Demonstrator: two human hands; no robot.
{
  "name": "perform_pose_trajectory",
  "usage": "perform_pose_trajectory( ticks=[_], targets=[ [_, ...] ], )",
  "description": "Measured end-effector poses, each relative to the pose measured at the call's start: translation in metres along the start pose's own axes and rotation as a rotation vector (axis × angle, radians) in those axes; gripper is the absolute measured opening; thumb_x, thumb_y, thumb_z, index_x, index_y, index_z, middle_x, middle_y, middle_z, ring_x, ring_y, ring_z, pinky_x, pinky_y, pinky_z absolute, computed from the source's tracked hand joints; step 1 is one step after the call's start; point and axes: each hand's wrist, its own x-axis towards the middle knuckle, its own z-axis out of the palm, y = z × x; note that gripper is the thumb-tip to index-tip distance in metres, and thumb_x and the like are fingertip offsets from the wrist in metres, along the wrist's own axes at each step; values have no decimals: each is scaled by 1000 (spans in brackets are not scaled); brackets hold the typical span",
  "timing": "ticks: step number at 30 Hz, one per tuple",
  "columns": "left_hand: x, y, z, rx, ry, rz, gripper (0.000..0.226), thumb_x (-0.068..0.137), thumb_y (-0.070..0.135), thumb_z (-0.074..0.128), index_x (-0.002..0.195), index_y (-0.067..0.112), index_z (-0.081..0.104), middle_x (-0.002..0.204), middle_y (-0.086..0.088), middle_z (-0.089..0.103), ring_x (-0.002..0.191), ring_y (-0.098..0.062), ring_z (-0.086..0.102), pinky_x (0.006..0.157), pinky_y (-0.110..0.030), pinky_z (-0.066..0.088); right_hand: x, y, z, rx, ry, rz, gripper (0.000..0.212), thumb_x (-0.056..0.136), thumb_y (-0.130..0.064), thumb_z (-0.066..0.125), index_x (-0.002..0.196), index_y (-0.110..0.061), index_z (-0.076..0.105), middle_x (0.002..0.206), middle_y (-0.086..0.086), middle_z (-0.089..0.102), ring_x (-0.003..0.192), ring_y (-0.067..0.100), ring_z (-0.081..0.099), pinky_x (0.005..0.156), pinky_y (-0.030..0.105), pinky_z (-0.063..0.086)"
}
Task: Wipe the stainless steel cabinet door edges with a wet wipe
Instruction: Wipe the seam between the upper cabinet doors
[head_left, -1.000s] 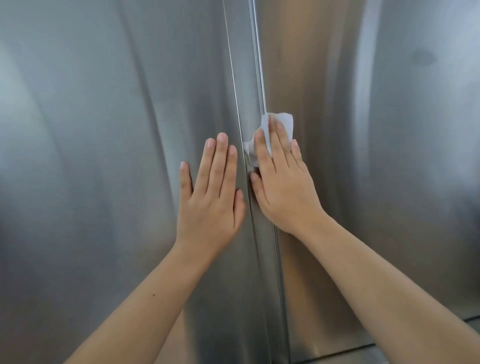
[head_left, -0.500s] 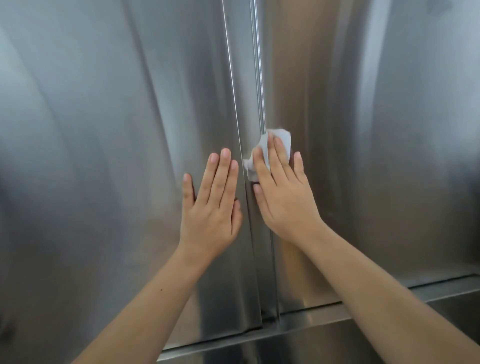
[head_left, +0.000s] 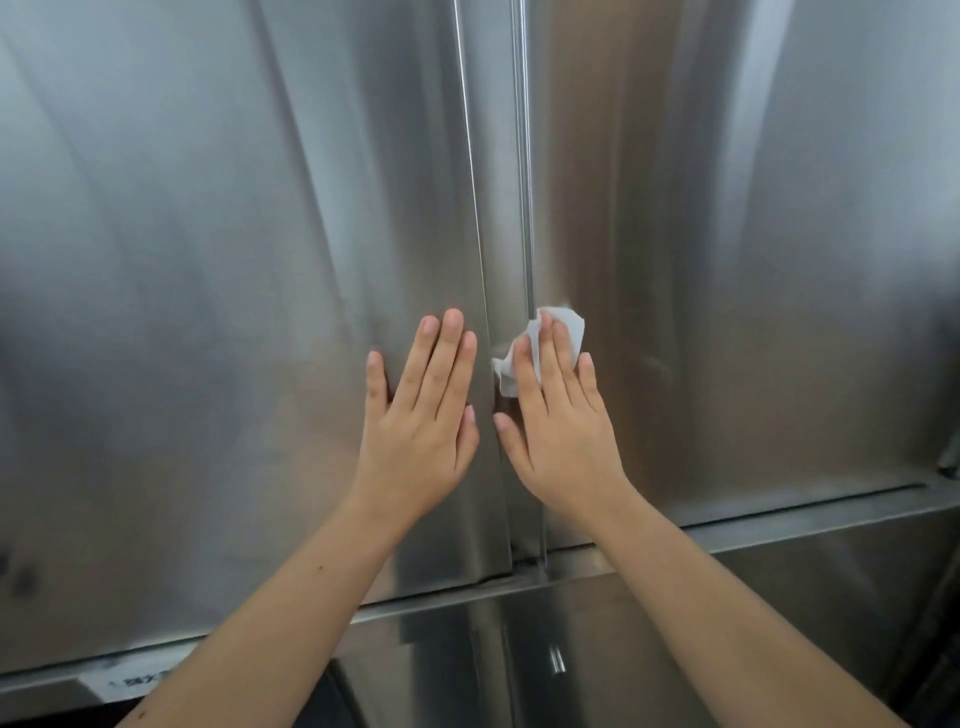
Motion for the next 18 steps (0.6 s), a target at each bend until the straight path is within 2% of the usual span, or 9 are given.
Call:
perform_pose_trajectory(
  ticks=[7, 13, 18],
  targets=[
    [-7, 11, 3, -47, -9, -61, 63, 91, 22, 40, 147, 4, 17, 153, -10, 14, 143, -24, 10, 112, -52, 5, 6, 3, 2, 16, 12, 8, 62, 96, -37, 32, 145, -2, 17, 152, 17, 7, 143, 30, 9, 116, 37, 8],
    [-47, 15, 2, -29, -133, 40, 65, 90, 24, 40, 148, 8, 16, 154, -10, 13, 143, -23, 11, 112, -52, 6, -70, -8, 21, 45, -178, 56, 62, 95, -36, 32, 144, 0, 21, 151, 21, 15, 140, 34, 15, 110, 47, 16],
    [-52, 18, -1, -61, -145, 21, 66, 88, 21, 43, 147, 7, 19, 153, -10, 15, 144, -23, 10, 112, -53, 6, -35, -5, 15, 34, -89, 63, 58, 97, -34, 28, 144, -2, 18, 151, 19, 11, 140, 32, 13, 112, 45, 12]
  ],
)
